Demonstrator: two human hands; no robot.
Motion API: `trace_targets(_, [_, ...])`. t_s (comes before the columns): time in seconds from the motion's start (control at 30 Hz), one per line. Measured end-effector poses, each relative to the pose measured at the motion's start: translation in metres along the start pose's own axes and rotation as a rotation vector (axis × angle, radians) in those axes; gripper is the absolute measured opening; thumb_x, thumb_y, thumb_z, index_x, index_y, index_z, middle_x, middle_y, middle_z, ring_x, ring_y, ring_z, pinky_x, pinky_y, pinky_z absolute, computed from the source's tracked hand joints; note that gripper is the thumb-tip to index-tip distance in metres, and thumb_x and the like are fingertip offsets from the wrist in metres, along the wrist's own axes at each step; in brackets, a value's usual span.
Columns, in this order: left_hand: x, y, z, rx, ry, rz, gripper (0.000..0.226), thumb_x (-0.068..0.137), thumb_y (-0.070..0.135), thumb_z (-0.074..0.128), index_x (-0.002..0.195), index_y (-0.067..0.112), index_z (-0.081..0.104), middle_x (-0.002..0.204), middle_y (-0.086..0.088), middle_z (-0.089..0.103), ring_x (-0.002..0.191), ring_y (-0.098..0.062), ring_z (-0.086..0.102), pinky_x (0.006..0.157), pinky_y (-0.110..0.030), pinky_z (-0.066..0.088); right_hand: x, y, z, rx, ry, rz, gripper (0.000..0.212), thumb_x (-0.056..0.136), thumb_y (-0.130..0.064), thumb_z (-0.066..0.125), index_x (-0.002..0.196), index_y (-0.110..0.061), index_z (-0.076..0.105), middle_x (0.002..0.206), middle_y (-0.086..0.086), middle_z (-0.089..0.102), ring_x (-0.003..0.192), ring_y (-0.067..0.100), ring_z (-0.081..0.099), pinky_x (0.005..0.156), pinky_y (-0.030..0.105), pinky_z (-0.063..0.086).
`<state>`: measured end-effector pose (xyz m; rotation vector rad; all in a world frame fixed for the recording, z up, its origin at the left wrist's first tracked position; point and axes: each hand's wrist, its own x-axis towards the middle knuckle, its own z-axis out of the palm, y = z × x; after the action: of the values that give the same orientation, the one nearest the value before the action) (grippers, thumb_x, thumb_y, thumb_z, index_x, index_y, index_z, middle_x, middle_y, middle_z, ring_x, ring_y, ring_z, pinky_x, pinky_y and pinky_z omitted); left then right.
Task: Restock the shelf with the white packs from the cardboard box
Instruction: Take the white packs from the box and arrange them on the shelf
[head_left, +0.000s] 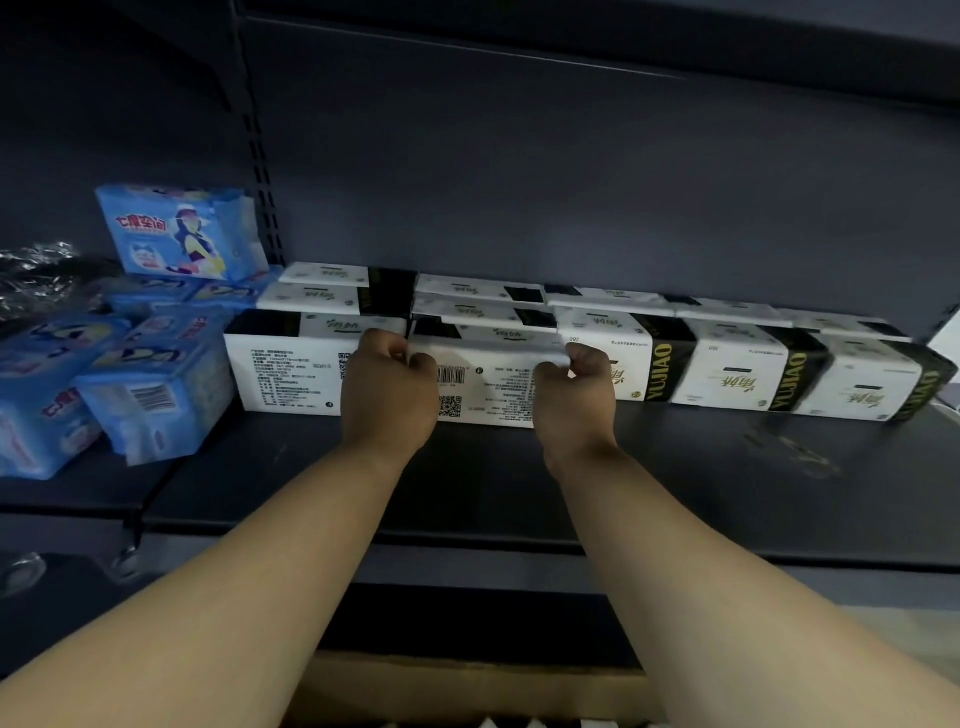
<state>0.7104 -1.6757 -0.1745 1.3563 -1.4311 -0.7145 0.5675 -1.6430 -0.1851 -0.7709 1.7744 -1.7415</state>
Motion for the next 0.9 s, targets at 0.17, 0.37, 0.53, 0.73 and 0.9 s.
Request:
trace_targets(0.17, [0.003, -0.001, 0.0, 0.008, -0.009, -0.009, 0.006, 0.095, 0.017, 0.053, 0.1, 0.014, 0.054, 0.078, 0.008, 0.053, 0.065, 0.0, 0.047, 0.054, -0.017, 0.038, 0.002, -0.001, 0.001, -0.016, -0.02, 0.021, 0.04, 0.096, -0.011, 0.048, 0.135, -0.018, 0.044, 0.079, -0.002, 0.055, 0.058, 0.01, 0.048, 0.04, 0.015, 0.037])
trace_targets(0.37, [-0.004, 0.002, -0.003, -0.012, -0.063, -0.057, 0.013, 0.094, 0.022, 0.055, 0.105, 0.015, 0.053, 0.097, 0.0, 0.058, 0.079, -0.015, 0.053, 0.071, -0.026, 0.04, 0.0, -0.005, 0.002, -0.13, 0.004, 0.032, 0.036, 0.094, -0.018, 0.044, 0.129, -0.015, 0.049, 0.094, 0.01, 0.063, 0.071, 0.021, 0.054, 0.052, 0.023, 0.037])
trace_targets(0.53, [-0.009, 0.004, -0.011, -0.067, -0.118, -0.109, 0.026, 0.093, 0.024, 0.054, 0.117, 0.013, 0.056, 0.109, -0.002, 0.062, 0.097, -0.02, 0.058, 0.087, -0.032, 0.047, -0.01, -0.003, -0.003, -0.182, 0.049, 0.078, 0.051, 0.094, -0.036, 0.058, 0.136, -0.011, 0.044, 0.128, 0.01, 0.058, 0.097, 0.026, 0.058, 0.069, 0.027, 0.039])
trace_targets(0.73, [-0.021, 0.005, -0.019, -0.126, -0.159, -0.164, 0.036, 0.095, 0.03, 0.054, 0.126, 0.013, 0.054, 0.121, -0.004, 0.06, 0.107, -0.021, 0.056, 0.085, -0.027, 0.04, -0.029, -0.01, -0.01, -0.176, 0.053, 0.115, 0.06, 0.097, -0.043, 0.055, 0.144, -0.009, 0.038, 0.142, 0.008, 0.047, 0.096, 0.021, 0.047, 0.074, 0.029, 0.036])
trace_targets(0.9, [-0.031, 0.004, -0.025, -0.186, -0.195, -0.158, 0.035, 0.094, 0.033, 0.054, 0.123, 0.013, 0.055, 0.12, -0.003, 0.06, 0.106, -0.02, 0.056, 0.08, -0.025, 0.037, -0.049, -0.013, -0.012, -0.146, 0.063, 0.135, 0.059, 0.097, -0.045, 0.051, 0.143, -0.011, 0.039, 0.138, 0.008, 0.051, 0.119, 0.03, 0.053, 0.085, 0.033, 0.037])
